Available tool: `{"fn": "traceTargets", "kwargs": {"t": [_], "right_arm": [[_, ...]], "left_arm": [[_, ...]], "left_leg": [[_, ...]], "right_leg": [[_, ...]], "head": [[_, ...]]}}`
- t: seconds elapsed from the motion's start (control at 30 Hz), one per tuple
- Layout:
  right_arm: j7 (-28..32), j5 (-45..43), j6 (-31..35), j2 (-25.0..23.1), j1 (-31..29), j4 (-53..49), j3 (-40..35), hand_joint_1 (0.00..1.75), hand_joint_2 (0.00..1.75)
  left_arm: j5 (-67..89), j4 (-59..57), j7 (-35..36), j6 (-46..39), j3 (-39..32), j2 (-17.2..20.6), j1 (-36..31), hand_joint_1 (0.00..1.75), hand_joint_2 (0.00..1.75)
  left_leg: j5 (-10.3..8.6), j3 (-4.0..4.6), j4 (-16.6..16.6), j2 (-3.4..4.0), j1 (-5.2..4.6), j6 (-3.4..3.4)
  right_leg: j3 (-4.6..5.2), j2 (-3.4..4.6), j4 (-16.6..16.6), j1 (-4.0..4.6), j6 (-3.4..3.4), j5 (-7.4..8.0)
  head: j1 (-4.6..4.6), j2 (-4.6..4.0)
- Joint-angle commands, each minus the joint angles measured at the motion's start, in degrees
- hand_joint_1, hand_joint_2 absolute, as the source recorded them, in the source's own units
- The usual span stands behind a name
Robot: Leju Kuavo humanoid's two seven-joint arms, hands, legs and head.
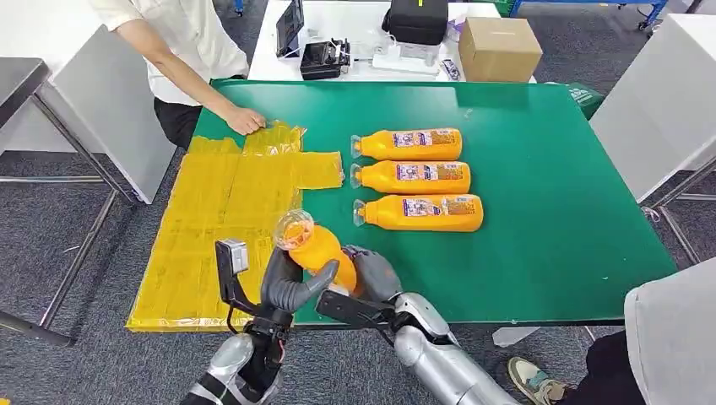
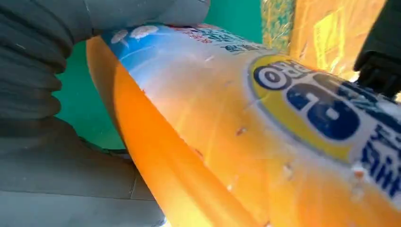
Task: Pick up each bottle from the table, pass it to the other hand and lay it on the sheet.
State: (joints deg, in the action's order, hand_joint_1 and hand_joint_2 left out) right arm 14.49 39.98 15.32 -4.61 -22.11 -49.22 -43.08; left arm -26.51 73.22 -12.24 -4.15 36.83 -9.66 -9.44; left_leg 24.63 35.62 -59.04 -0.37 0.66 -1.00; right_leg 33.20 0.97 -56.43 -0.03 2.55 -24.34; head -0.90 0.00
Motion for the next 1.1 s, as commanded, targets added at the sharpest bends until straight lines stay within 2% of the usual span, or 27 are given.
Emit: {"fn": "traceTargets", "kwargs": {"t": [0.03,0.23,0.57,0.87,0.93,1.03,1.1], "right_arm": [[-0.22,0.28,0.35,0.33,0.05,1.04,-2.60,0.00,0.00],[0.73,-0.61,0.69,-0.62,1.95,-2.24,-0.81,0.00,0.00],[2.80,-0.89,2.81,-1.74,3.51,-3.02,2.29,0.00,0.00],[4.66,-1.84,2.65,-2.13,4.14,-3.53,3.67,0.00,0.00],[5.29,-2.07,2.32,-2.49,4.28,-3.86,4.23,0.00,0.00],[5.35,-1.87,1.73,-2.94,4.47,-4.54,4.59,0.00,0.00],[5.34,-1.79,1.49,-3.10,4.86,-4.85,5.04,0.00,0.00]], "left_arm": [[7.57,2.61,-2.82,-3.50,1.33,1.73,-0.73,1.75,1.75],[14.13,9.67,-1.81,-3.77,-2.07,4.29,-1.35,1.75,1.75],[15.14,14.99,-1.45,-3.28,-8.07,5.73,-0.56,1.75,1.75],[19.53,14.86,-1.76,-3.96,-8.65,6.20,-2.88,1.75,1.75],[36.86,12.17,-1.44,-14.52,-7.64,7.48,-6.05,1.75,1.75],[48.93,7.37,1.49,-17.91,-8.60,8.27,-9.83,1.75,1.75],[52.01,5.35,3.68,-14.62,-8.43,8.80,-10.84,1.75,1.75]], "left_leg": [[-0.02,-0.05,0.03,-0.02,-0.02,0.01],[0.00,0.03,0.00,0.05,0.01,0.05],[-0.03,0.18,0.03,0.02,-0.01,0.04],[-0.03,0.15,0.05,-0.04,-0.03,0.06],[-0.04,0.24,0.02,-0.04,-0.01,0.05],[-0.08,0.27,0.02,-0.12,0.00,0.06],[-0.11,0.26,0.05,-0.12,-0.01,0.08]], "right_leg": [[-0.05,-0.09,0.01,-0.01,-0.03,-0.01],[0.05,-0.01,-0.04,0.02,-0.04,0.00],[0.23,-0.05,-0.03,-0.01,-0.02,0.00],[0.19,-0.12,-0.04,-0.02,-0.05,-0.03],[0.27,-0.09,-0.03,-0.01,-0.03,0.00],[0.29,-0.18,-0.05,0.00,-0.04,0.00],[0.30,-0.19,-0.03,0.00,-0.04,0.01]], "head": [[-0.02,0.00],[0.00,0.00],[-0.02,0.00],[-0.02,0.00],[-0.02,0.00],[-0.02,0.00],[-0.04,0.00]]}}
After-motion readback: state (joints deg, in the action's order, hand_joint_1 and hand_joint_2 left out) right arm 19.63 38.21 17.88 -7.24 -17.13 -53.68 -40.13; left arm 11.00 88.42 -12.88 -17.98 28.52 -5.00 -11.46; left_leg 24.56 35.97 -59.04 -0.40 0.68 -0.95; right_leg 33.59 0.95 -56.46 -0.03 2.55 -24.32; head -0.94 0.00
